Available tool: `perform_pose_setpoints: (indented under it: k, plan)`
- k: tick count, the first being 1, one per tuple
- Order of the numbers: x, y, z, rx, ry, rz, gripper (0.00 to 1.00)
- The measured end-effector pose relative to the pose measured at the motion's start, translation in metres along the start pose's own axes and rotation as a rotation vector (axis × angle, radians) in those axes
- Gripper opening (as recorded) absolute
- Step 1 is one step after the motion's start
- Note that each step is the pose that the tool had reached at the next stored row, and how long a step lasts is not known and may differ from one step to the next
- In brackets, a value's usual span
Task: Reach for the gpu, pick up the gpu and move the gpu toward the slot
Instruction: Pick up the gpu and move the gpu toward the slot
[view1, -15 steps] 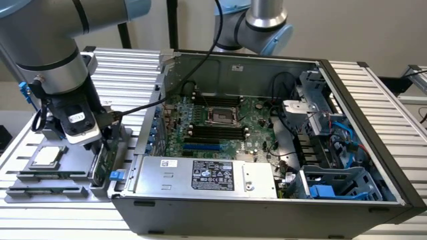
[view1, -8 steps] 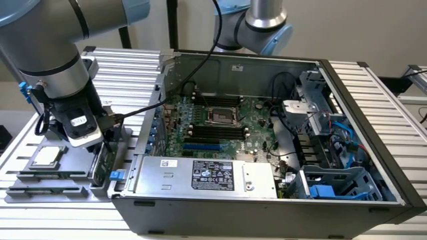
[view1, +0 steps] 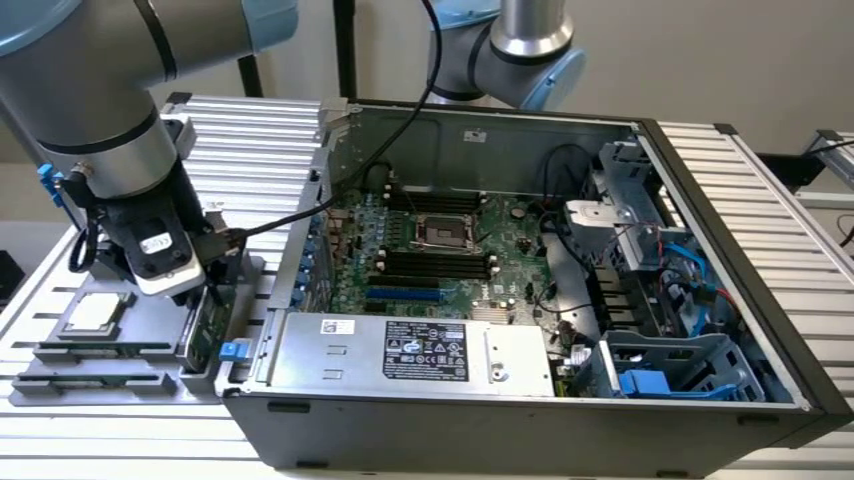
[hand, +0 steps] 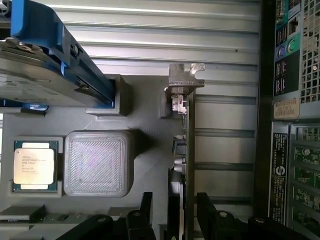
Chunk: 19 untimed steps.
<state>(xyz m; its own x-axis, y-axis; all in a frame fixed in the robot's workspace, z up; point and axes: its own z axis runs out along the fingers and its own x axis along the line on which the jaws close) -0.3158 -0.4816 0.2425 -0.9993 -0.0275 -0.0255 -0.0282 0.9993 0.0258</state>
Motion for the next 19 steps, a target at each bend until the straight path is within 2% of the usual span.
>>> perform_pose_setpoints:
  k: [5,7,8,9,19]
  plan:
    - [0.0,0.0007,0.0012,0.0003,-0.0026,0.0,0.48]
    - [0.0,0.001,0.0013,0.0004,-0.0033,0.0,0.4]
    - [0.0,0.0012,0.0012,0.0006,-0.0032,0.0,0.4]
    - [0.0,0.0013,0.0013,0.0007,-0.0032,0.0,0.33]
    - [-0.0005,0.0025,0.0013,0.0058,-0.0039,0.0,0.31]
